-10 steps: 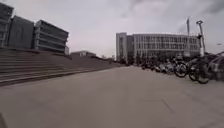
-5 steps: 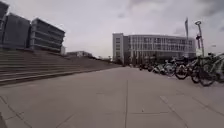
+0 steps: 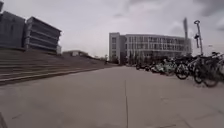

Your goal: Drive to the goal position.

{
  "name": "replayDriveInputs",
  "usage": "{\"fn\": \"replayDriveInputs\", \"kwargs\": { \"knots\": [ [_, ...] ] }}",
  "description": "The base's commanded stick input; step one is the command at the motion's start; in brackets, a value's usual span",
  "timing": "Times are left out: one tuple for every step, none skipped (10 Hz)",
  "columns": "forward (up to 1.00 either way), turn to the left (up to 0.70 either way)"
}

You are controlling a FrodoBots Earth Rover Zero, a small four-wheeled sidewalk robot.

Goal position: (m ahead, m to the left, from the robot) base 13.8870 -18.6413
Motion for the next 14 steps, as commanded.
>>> {"fn": "replayDriveInputs", "kwargs": {
  "knots": [
    [0.70, 0.00],
    [0.70, 0.00],
    [0.70, 0.00],
    [0.70, 0.00],
    [0.70, 0.00],
    [0.70, 0.00],
    [0.70, 0.00],
    [0.70, 0.00],
    [0.70, 0.00],
    [0.70, 0.00],
    [0.70, 0.00],
    [0.70, 0.00],
    [0.70, 0.00],
    [0.70, 0.00]
  ]
}}
